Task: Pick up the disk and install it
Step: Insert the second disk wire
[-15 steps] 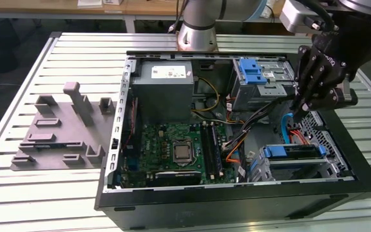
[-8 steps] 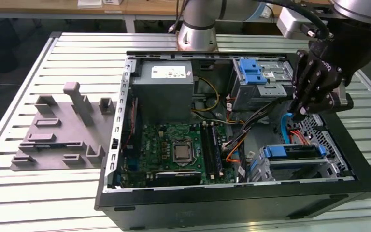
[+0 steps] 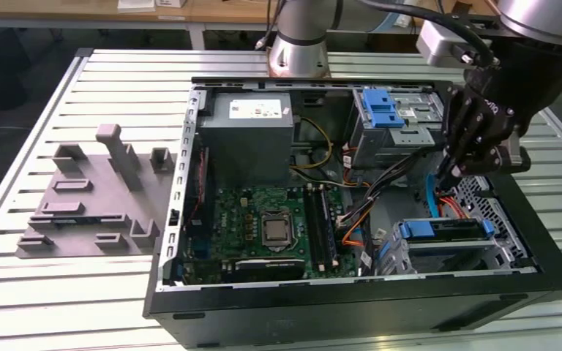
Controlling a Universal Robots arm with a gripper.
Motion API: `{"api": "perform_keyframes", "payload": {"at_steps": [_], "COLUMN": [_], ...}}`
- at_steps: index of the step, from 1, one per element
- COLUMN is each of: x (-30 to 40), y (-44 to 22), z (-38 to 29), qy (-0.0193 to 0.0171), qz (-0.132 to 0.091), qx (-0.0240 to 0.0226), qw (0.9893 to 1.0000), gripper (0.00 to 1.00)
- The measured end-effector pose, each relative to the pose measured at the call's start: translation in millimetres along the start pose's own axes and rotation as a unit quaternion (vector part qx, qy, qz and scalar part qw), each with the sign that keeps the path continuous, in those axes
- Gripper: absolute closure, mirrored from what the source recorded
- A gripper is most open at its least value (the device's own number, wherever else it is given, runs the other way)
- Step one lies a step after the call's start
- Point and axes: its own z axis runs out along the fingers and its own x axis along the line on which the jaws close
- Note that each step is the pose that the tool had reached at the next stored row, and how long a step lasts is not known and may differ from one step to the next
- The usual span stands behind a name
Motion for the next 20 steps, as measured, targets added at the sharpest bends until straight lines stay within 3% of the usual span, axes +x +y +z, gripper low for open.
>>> {"api": "perform_keyframes", "payload": {"at_steps": [2, 3, 5, 6, 7, 11, 18, 20], "x": [0.1, 0.1, 0.0, 0.0, 0.0, 2.9, 21.4, 23.7], "y": [0.0, 0.1, 0.1, 0.0, 0.0, -0.3, -1.9, -2.1], "z": [0.5, 0.7, 0.9, 1.0, 1.5, 5.9, 16.0, 16.6], "qy": [-0.0016, -0.0083, -0.0262, -0.0325, -0.0350, -0.0374, -0.0378, -0.0377], "qz": [0.000, 0.000, 0.000, 0.000, 0.000, 0.000, 0.000, 0.000], "qx": [-0.0001, -0.0007, -0.0021, -0.0026, -0.0026, -0.0010, -0.0005, -0.0005], "qw": [1.0000, 1.0000, 0.9997, 0.9995, 0.9994, 0.9993, 0.9993, 0.9993], "gripper": [0.84, 0.84, 0.84, 0.84, 0.84, 0.84, 0.84, 0.84]}}
